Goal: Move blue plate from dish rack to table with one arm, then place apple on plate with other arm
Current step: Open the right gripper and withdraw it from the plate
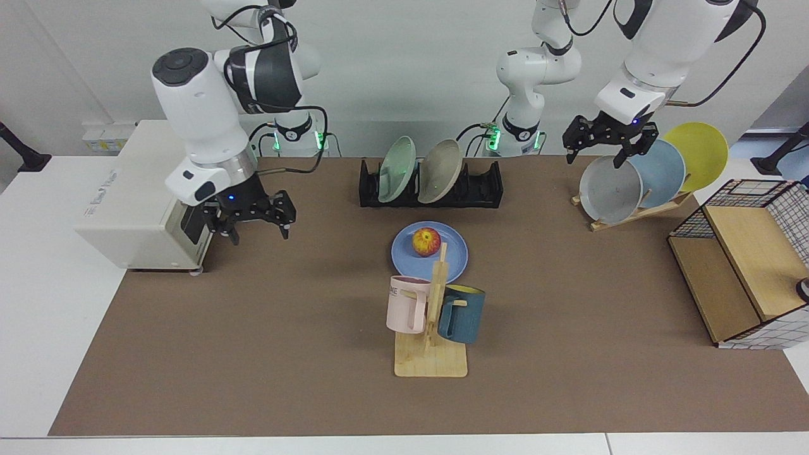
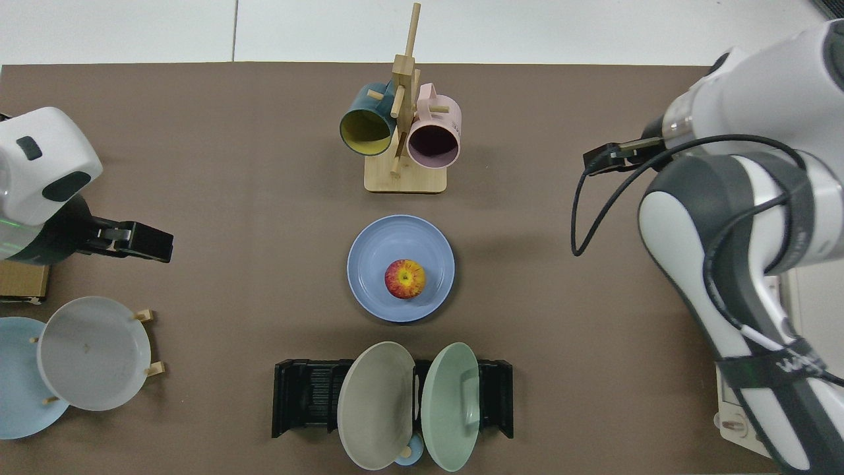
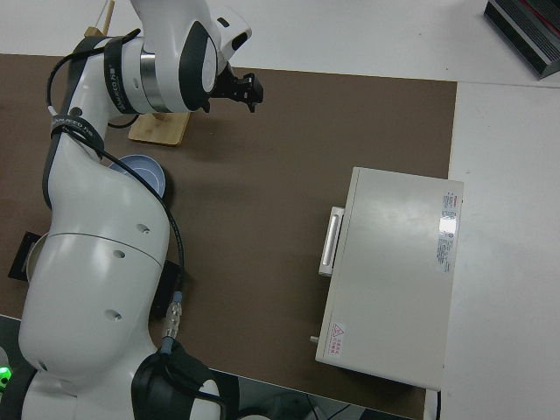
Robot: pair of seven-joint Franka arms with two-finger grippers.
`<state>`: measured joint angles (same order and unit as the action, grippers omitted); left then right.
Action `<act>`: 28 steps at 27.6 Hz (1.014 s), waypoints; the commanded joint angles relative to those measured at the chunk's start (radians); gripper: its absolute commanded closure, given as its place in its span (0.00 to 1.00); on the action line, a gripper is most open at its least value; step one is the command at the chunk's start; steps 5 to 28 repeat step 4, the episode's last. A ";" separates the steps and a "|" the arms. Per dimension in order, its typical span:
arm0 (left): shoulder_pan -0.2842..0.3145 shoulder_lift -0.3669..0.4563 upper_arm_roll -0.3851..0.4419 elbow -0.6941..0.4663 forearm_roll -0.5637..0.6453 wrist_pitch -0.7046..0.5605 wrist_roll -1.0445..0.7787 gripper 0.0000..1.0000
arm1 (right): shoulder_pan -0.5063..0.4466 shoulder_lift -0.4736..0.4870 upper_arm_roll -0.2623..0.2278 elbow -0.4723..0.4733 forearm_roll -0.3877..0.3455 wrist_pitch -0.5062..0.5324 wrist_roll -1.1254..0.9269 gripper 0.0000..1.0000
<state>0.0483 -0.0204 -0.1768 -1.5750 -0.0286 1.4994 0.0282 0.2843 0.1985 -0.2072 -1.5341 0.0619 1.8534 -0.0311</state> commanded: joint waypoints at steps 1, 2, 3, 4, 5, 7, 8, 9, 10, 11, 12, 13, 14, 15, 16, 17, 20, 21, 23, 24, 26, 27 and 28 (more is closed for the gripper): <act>0.010 0.005 -0.004 0.018 -0.005 -0.004 -0.008 0.00 | -0.031 -0.045 0.012 -0.014 -0.027 -0.057 -0.035 0.00; 0.010 0.005 -0.004 0.018 -0.005 -0.004 -0.010 0.00 | -0.034 -0.050 0.015 -0.014 -0.027 -0.062 -0.035 0.00; 0.010 0.005 -0.004 0.018 -0.005 -0.002 -0.010 0.00 | -0.036 -0.059 0.017 -0.014 -0.024 -0.060 -0.033 0.00; 0.010 0.005 -0.004 0.018 -0.005 -0.004 -0.008 0.00 | -0.034 -0.065 0.017 -0.015 -0.022 -0.057 -0.032 0.00; 0.010 0.005 -0.004 0.018 -0.005 -0.004 -0.008 0.00 | -0.034 -0.065 0.017 -0.015 -0.022 -0.057 -0.032 0.00; 0.010 0.005 -0.004 0.018 -0.005 -0.004 -0.008 0.00 | -0.034 -0.065 0.017 -0.015 -0.022 -0.057 -0.032 0.00; 0.010 0.005 -0.004 0.018 -0.005 -0.004 -0.008 0.00 | -0.034 -0.065 0.017 -0.015 -0.022 -0.057 -0.032 0.00; 0.010 0.005 -0.004 0.018 -0.005 -0.004 -0.008 0.00 | -0.034 -0.065 0.017 -0.015 -0.022 -0.057 -0.032 0.00; 0.010 0.005 -0.004 0.018 -0.005 -0.004 -0.008 0.00 | -0.034 -0.065 0.017 -0.015 -0.022 -0.057 -0.032 0.00; 0.010 0.005 -0.004 0.018 -0.005 -0.004 -0.008 0.00 | -0.034 -0.065 0.017 -0.015 -0.022 -0.057 -0.032 0.00; 0.010 0.005 -0.004 0.018 -0.005 -0.004 -0.008 0.00 | -0.034 -0.065 0.017 -0.015 -0.022 -0.057 -0.032 0.00; 0.010 0.005 -0.004 0.018 -0.005 -0.004 -0.008 0.00 | -0.034 -0.065 0.017 -0.015 -0.022 -0.057 -0.032 0.00; 0.010 0.005 -0.004 0.018 -0.005 -0.004 -0.008 0.00 | -0.034 -0.065 0.017 -0.015 -0.022 -0.057 -0.032 0.00; 0.010 0.005 -0.004 0.018 -0.005 -0.004 -0.008 0.00 | -0.034 -0.065 0.017 -0.015 -0.022 -0.057 -0.032 0.00; 0.010 0.005 -0.004 0.018 -0.005 -0.004 -0.008 0.00 | -0.034 -0.065 0.017 -0.015 -0.022 -0.057 -0.032 0.00; 0.010 0.005 -0.004 0.018 -0.005 -0.004 -0.008 0.00 | -0.034 -0.065 0.017 -0.015 -0.022 -0.057 -0.032 0.00; 0.010 0.005 -0.004 0.018 -0.005 -0.004 -0.008 0.00 | -0.034 -0.065 0.017 -0.015 -0.022 -0.057 -0.032 0.00; 0.010 0.005 -0.004 0.018 -0.005 -0.004 -0.008 0.00 | -0.034 -0.065 0.017 -0.015 -0.022 -0.057 -0.032 0.00; 0.010 0.005 -0.004 0.018 -0.005 -0.004 -0.008 0.00 | -0.034 -0.065 0.017 -0.015 -0.022 -0.057 -0.032 0.00; 0.010 0.005 -0.004 0.018 -0.005 -0.004 -0.008 0.00 | -0.034 -0.065 0.017 -0.015 -0.022 -0.057 -0.032 0.00; 0.010 0.005 -0.004 0.018 -0.005 -0.004 -0.008 0.00 | -0.034 -0.065 0.017 -0.015 -0.022 -0.057 -0.032 0.00; 0.010 0.005 -0.004 0.018 -0.005 -0.004 -0.008 0.00 | -0.034 -0.065 0.017 -0.015 -0.022 -0.057 -0.032 0.00; 0.010 0.005 -0.004 0.018 -0.005 -0.004 -0.008 0.00 | -0.034 -0.065 0.017 -0.015 -0.022 -0.057 -0.032 0.00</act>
